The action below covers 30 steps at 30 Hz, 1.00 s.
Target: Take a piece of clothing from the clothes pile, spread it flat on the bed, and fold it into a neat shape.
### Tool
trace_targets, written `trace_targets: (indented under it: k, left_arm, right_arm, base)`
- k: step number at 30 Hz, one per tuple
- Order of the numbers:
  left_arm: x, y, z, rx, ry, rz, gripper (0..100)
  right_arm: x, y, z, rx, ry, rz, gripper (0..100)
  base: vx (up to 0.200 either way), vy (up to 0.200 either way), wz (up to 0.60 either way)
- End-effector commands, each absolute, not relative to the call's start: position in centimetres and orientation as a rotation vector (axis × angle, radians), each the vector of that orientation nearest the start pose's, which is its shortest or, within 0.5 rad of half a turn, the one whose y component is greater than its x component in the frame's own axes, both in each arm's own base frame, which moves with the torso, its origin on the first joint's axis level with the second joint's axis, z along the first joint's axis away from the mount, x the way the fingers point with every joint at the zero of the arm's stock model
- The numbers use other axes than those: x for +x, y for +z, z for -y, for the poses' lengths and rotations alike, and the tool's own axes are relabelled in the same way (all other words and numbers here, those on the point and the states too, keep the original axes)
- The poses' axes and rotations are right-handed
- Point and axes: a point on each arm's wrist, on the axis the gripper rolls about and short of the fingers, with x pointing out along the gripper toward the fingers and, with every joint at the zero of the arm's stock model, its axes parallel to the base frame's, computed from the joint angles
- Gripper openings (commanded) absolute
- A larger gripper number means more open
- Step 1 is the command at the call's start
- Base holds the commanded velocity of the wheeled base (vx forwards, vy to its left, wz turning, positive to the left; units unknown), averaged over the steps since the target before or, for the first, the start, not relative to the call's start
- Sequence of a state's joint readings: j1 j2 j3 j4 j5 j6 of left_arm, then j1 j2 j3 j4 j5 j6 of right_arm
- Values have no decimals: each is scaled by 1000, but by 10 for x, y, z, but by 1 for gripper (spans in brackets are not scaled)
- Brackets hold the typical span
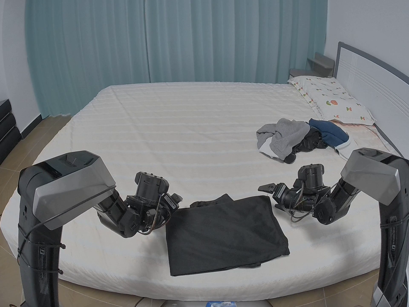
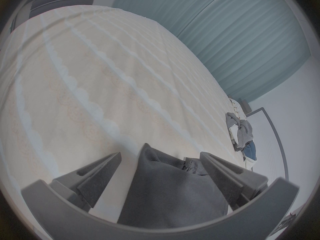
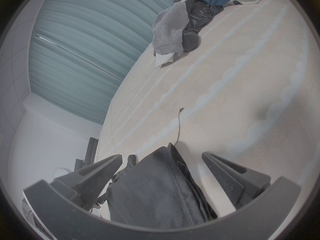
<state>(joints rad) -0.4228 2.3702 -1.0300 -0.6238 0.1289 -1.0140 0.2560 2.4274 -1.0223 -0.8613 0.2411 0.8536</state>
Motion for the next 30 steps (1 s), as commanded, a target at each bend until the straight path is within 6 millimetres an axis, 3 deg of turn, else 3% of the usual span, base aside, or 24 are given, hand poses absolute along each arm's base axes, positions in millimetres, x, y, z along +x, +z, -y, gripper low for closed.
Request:
trace_targets:
  k: [1,3,4,6,7,30]
  left_arm:
    - [373,-16,166,-765,97,-760,100]
    - [372,-17,167,-760,99,-763,100]
    - [371,-17,168,-759,98,-764,100]
    - [371,-17,168,-758,105,-762,100]
    - [371,-17,167,-753,114,-755,0]
    - [378,-18,165,-779,197,-683,0]
  right_arm:
    - [406,-26,-118,804,229,-733,100]
    - [408,-27,-120,803,234,-730,100]
    - [408,-26,-120,803,235,-729,0]
    - [410,-27,-124,801,243,-724,0]
    - [412,-29,-124,798,232,-715,0]
    - [422,-29,-121,807,214,-610,0]
  base:
    - [0,0,0]
    - [0,0,0]
    - [0,0,0]
    - [0,0,0]
    - [0,0,0]
    - [0,0,0]
